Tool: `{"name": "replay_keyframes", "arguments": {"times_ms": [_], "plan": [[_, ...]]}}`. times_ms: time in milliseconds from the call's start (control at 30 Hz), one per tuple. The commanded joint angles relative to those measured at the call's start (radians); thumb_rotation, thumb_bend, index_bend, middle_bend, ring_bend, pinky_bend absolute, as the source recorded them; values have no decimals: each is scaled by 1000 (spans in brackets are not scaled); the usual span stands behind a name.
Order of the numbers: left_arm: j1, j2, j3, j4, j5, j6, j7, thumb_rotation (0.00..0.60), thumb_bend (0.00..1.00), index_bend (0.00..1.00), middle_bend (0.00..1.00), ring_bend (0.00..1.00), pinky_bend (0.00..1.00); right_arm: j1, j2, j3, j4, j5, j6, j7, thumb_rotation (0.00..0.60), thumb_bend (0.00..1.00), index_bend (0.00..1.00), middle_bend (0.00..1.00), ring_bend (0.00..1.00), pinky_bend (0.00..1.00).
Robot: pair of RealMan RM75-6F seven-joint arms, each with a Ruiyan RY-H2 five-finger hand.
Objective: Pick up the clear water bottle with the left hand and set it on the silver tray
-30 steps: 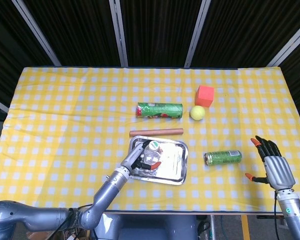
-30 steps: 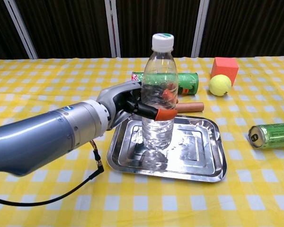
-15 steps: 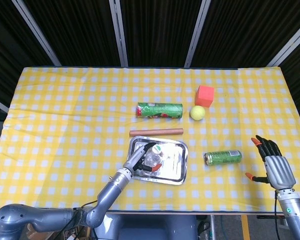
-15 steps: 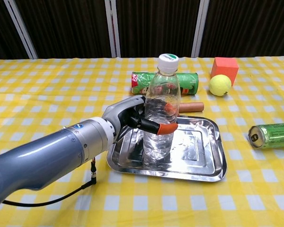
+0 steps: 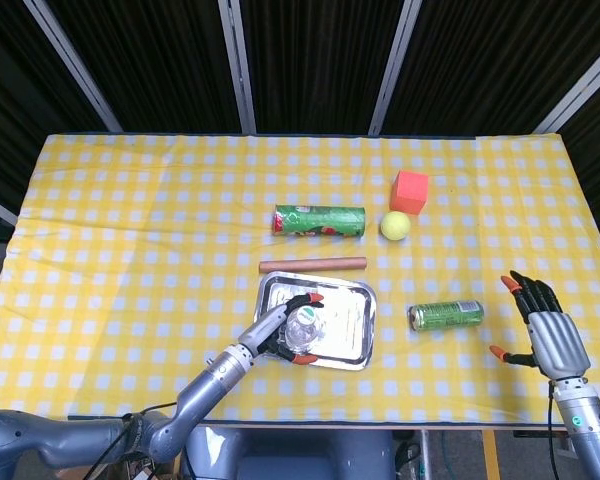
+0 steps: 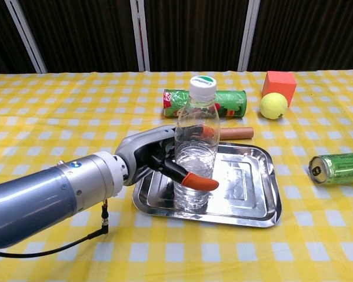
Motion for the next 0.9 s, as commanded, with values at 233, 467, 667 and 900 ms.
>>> {"name": "replay_keyframes", "arguments": {"times_ms": [233,467,667,900], "plan": [[185,348,106,-237,207,176,-113,600,93,50,142,0,0,-1,2,-1,-7,0,2,-4,600,49,9,0,0,0],[450,502,92,-56,229,671,95,600,258,150,213,0,0,-5,5,4,-13,-2,17,-11,600,49,10,0,0,0],[555,467,67,303,159,857,353,600,267,192,163,0,0,-12,0,15,-6,17,32,-58,600,50,9,0,0,0],[633,539,117,279,102,778,372,600,247,157,85,0,0,-17,-22,37,14,44,57,-151,600,50,10,0,0,0]]}}
